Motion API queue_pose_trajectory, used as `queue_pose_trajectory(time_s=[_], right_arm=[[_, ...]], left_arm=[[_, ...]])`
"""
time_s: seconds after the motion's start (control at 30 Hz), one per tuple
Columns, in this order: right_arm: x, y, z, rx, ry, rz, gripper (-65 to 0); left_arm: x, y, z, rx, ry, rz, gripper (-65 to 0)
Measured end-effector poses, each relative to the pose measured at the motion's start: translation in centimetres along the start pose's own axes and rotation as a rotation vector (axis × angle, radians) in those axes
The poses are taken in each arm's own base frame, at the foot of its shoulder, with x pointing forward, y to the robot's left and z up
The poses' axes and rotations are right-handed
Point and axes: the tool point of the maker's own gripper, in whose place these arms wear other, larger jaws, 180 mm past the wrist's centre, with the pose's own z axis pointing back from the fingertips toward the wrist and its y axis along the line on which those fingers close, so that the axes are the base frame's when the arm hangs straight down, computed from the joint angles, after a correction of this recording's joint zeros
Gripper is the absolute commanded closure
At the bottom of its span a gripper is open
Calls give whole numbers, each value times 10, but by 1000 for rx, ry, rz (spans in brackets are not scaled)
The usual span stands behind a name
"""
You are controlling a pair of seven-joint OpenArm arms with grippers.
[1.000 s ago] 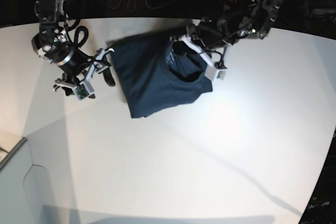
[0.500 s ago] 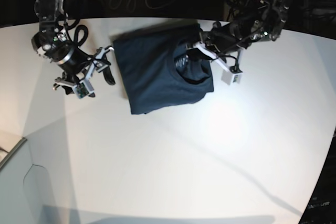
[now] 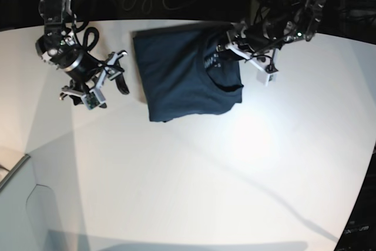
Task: Layout the t-shirt on the table in an organized manner, then fold the t-shirt properly
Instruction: 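Pull the bundle edges with both grippers to square it flat, then release the bundle and move the right gripper away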
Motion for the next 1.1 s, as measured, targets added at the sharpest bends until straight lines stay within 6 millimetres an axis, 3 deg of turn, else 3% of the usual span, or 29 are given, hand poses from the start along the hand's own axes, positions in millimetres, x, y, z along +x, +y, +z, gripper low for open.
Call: queue_pose_trajectory(time_s=[0.1,0.17,0.4,0.57,0.67,0.87,1.1], right_arm=[[1,-1,0,-1,-3,1,-399],[1,-1,0,-1,-3,1,-399],[2,-2,-1,-3,-5,2,-399],[4,-3,0,-6,-8,3,-399],[3,-2,0,-5,-7,3,-399],[14,-7,-3,-11,-31,13,-399],[13,-7,-3,-12,-23,14,-399]], left_arm=[[3,3,1,6,-9,10,-396],[4,2,1,4,-14,8,-417],[13,-11,13,-32,-54,7,-418],[23,14,24,21,-108,67,-419],[25,18,25,28,-117,86,-419],[33,12,18,11,-129,105,-420],[41,29,-4,41,-111,159,-420]])
